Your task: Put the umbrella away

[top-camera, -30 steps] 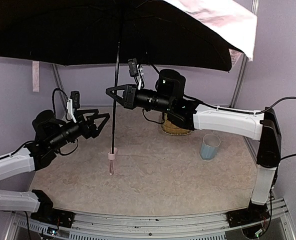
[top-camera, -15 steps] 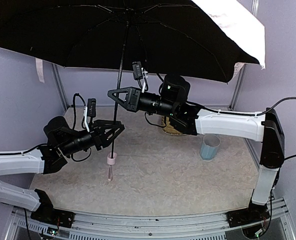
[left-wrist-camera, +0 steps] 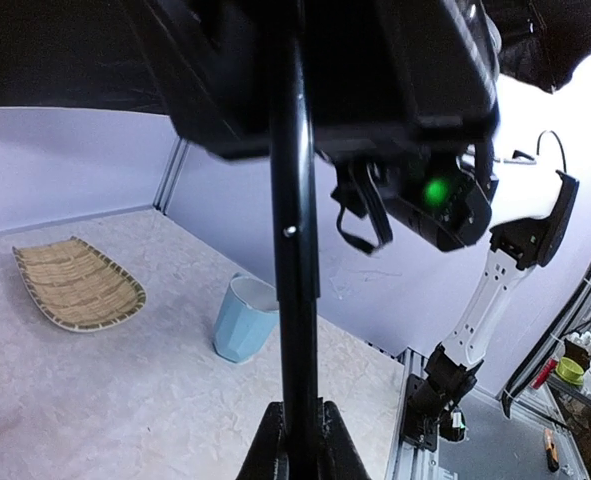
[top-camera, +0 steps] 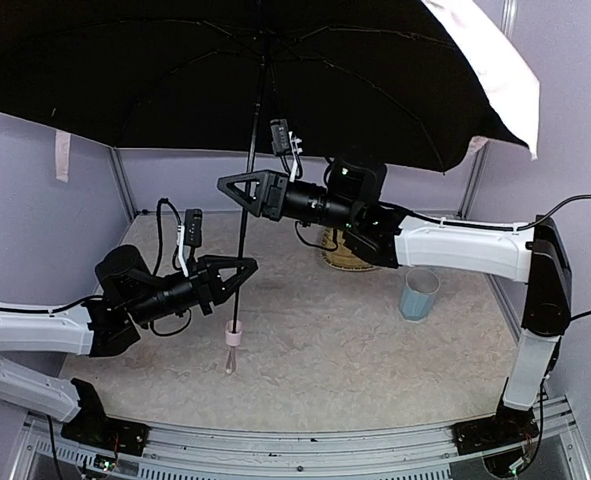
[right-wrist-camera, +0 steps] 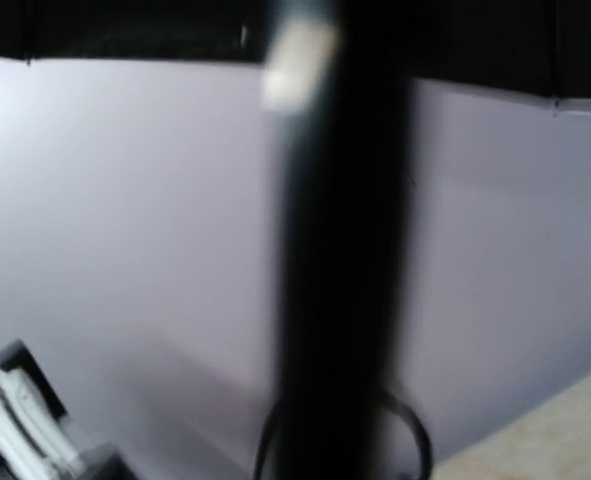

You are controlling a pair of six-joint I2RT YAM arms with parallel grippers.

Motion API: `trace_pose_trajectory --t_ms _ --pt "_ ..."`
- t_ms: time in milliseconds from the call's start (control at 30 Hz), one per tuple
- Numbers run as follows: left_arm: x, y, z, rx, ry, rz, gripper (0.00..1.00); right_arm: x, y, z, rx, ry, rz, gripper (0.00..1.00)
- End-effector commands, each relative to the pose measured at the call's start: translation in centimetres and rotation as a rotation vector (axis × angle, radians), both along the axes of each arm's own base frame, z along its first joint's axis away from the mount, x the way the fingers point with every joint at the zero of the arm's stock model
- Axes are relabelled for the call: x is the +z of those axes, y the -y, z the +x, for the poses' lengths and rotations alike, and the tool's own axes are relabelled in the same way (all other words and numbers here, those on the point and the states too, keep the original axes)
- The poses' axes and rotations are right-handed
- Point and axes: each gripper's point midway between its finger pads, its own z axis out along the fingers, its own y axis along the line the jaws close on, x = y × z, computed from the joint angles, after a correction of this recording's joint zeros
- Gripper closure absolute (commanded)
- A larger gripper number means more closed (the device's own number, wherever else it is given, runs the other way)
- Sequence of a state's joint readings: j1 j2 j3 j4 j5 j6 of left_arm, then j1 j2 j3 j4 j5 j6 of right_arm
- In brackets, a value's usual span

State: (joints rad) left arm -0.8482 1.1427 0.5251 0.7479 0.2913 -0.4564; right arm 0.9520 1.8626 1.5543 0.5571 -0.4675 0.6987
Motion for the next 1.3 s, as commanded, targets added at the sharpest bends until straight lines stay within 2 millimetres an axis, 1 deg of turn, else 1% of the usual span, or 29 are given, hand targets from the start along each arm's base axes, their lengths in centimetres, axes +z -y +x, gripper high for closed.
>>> trace_pose_trajectory --t_ms 0,100,167,200,267,300,333,400,467,567,667,800,867,967,1067,1133,1267 --pt "1.3 -0.3 -0.9 0.062 0.091 -0.079 1.0 4.4 3.4 2.1 -0.052 0.019 0.145 0.42" --pt "0.9 -0.5 -0.8 0.125 0.104 -0.087 1.0 5.8 4.4 3.9 -0.084 0.024 0.208 0.31" --pt "0.3 -0.3 -0.8 0.134 0.09 -0.086 1.0 6.3 4.5 5.4 -0.111 0.019 0.233 0.24" --pt "0.1 -0.3 -0.8 0.134 0.082 -0.096 1.0 6.5 4.7 6.0 -0.12 0.003 0.248 0.22" --pt "0.0 -0.7 -0.9 0.135 0.06 -0.139 1.0 7.1 5.1 6.6 -0.135 -0.006 0.292 0.18" --pt "-0.1 -0.7 -0.9 0.135 0.044 -0.158 1.0 7.4 5.4 6.8 -0.144 -0.005 0.317 0.14" --pt "-0.1 -0.6 -0.9 0.131 0.032 -0.17 1.0 7.8 5.6 7.0 -0.156 0.003 0.34 0.1" --pt "-0.2 -0.1 -1.1 0.114 0.016 -0.182 1.0 8.3 5.7 7.5 -0.173 0.005 0.366 0.08" --pt "-0.3 0.5 -1.4 0.097 0.011 -0.189 1.0 8.5 5.6 8.2 -0.194 -0.008 0.384 0.09" --pt "-0.5 1.2 -1.7 0.082 0.01 -0.179 1.0 8.9 5.0 8.8 -0.192 -0.014 0.401 0.18" --pt "-0.3 1.4 -2.1 0.078 0.017 -0.182 1.0 9.3 4.3 9.1 -0.163 -0.022 0.406 0.25" --pt "0.0 1.5 -2.4 0.077 0.037 -0.178 1.0 9.8 4.8 9.3 -0.169 -0.032 0.453 0.41" --pt "0.3 1.4 -2.4 0.079 0.044 -0.182 1.0 10.1 5.1 9.3 -0.176 -0.032 0.474 0.42" --pt "0.4 1.5 -2.5 0.08 0.046 -0.181 1.0 10.2 5.4 9.3 -0.18 -0.036 0.498 0.33" --pt "0.3 1.6 -2.5 0.08 0.048 -0.181 1.0 10.1 5.7 9.3 -0.185 -0.045 0.52 0.32" --pt "0.3 1.7 -2.5 0.079 0.048 -0.18 1.0 10.1 5.6 9.2 -0.189 -0.046 0.525 0.35" --pt "0.4 1.7 -2.6 0.078 0.052 -0.182 1.0 10.1 5.7 9.3 -0.201 -0.051 0.537 0.47"
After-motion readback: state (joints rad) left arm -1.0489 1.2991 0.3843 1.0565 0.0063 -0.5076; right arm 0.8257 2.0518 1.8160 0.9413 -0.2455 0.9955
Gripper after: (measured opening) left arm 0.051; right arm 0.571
